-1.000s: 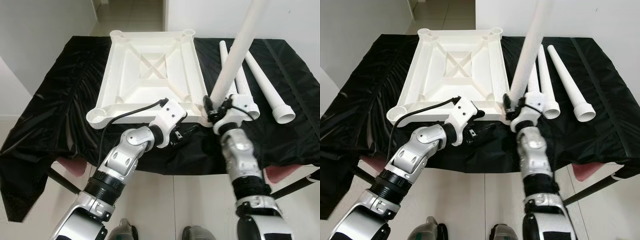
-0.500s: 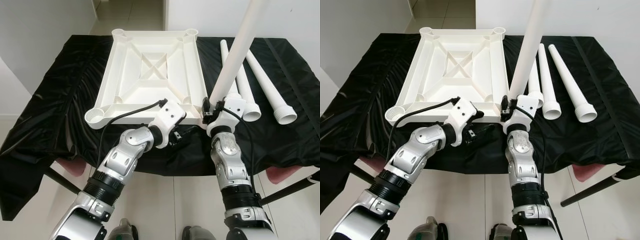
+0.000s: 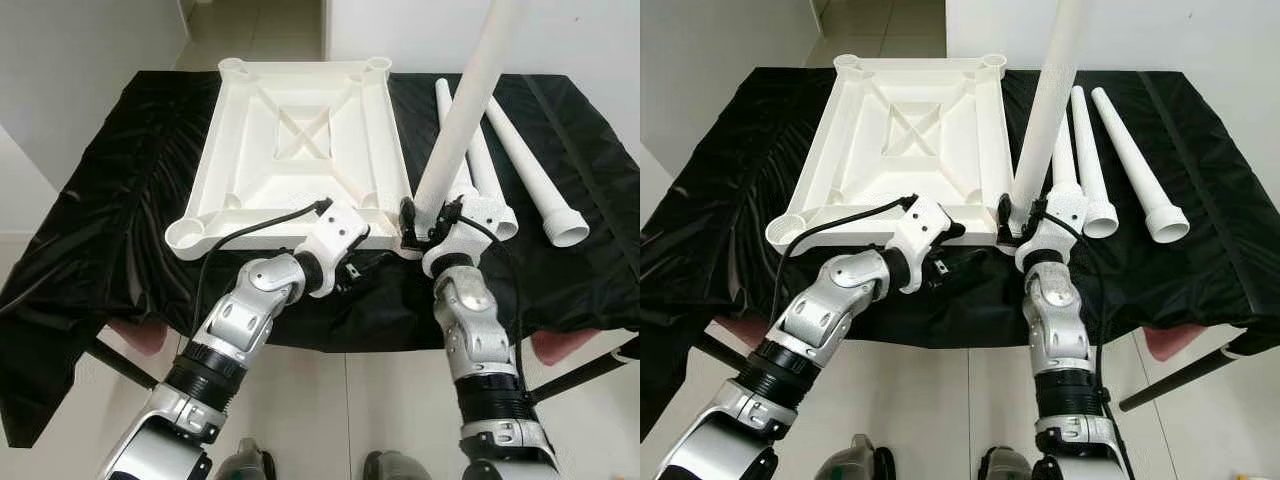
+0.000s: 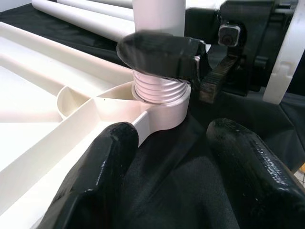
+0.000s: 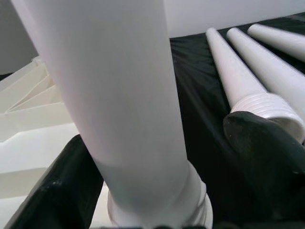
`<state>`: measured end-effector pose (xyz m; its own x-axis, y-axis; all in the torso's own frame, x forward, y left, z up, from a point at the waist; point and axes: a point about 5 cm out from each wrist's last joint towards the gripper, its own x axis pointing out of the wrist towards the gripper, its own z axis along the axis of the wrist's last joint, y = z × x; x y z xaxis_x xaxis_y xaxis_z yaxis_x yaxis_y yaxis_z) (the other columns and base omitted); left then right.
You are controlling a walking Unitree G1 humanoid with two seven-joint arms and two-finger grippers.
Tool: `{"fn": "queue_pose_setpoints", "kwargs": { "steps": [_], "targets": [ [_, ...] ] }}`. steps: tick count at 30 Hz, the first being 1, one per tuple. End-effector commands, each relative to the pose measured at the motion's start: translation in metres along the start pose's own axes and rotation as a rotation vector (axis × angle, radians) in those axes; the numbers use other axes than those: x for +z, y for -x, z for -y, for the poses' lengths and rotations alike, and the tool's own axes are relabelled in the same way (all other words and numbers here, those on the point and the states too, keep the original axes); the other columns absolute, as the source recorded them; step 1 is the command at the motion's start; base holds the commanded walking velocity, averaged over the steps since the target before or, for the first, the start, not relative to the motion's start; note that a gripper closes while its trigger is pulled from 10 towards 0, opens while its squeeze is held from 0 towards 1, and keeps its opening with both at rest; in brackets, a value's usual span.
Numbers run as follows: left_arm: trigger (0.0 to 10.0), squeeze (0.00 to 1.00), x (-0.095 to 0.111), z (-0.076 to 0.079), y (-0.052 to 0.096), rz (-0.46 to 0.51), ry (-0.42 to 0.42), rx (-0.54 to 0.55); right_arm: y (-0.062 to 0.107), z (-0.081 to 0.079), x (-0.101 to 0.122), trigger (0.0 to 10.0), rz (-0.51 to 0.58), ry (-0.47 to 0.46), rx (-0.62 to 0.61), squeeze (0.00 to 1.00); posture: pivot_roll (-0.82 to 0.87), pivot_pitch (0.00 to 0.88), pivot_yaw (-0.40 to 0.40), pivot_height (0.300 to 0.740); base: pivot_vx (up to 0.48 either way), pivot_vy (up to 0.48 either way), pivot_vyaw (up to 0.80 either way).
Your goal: Building children table
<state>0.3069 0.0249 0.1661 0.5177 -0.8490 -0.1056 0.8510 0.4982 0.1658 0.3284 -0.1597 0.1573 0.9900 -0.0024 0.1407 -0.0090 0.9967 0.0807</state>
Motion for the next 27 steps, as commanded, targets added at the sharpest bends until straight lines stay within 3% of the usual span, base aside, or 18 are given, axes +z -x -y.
{"fn": "queue_pose_setpoints", "kwargs": {
  "steps": [1, 4, 14, 21, 22, 27],
  "targets": [
    [10.0, 0.00, -0.001, -0.001, 0.003, -0.006, 0.004, -0.014, -0.001, 0.001, 0.001, 10.0, -0.017, -0.028, 0.033, 0.00, -0.06, 0.072, 0.054, 0.740, 0.000, 0.000, 0.00],
    [10.0, 0.00, 0.001, -0.003, 0.004, -0.007, 0.003, -0.011, -0.006, 0.004, 0.003, 10.0, -0.033, -0.033, 0.112, 0.00, -0.06, 0.074, 0.053, 0.740, 0.000, 0.000, 0.00],
    [10.0, 0.00, 0.007, -0.006, 0.008, 0.015, 0.011, -0.013, -0.012, 0.012, 0.006, 10.0, -0.018, 0.111, 0.254, 0.00, -0.06, 0.075, 0.055, 0.740, 0.000, 0.000, 0.00],
    [10.0, 0.00, 0.008, -0.002, 0.010, 0.008, 0.004, -0.049, -0.017, 0.021, 0.008, 10.0, -0.006, 0.123, 0.356, 0.00, -0.06, 0.070, 0.057, 0.740, 0.000, 0.000, 0.00],
    [10.0, 0.00, 0.010, -0.001, 0.011, 0.014, 0.001, -0.067, -0.017, 0.022, 0.007, 10.0, -0.011, 0.103, 0.431, 0.00, -0.05, 0.067, 0.057, 0.740, 0.000, 0.000, 0.00],
    [10.0, 0.00, 0.013, 0.004, 0.012, 0.023, -0.003, -0.103, -0.019, 0.025, 0.001, 10.0, -0.043, 0.115, 0.520, 0.00, -0.05, 0.063, 0.058, 0.740, 0.000, 0.000, 0.00]
  ]
}}
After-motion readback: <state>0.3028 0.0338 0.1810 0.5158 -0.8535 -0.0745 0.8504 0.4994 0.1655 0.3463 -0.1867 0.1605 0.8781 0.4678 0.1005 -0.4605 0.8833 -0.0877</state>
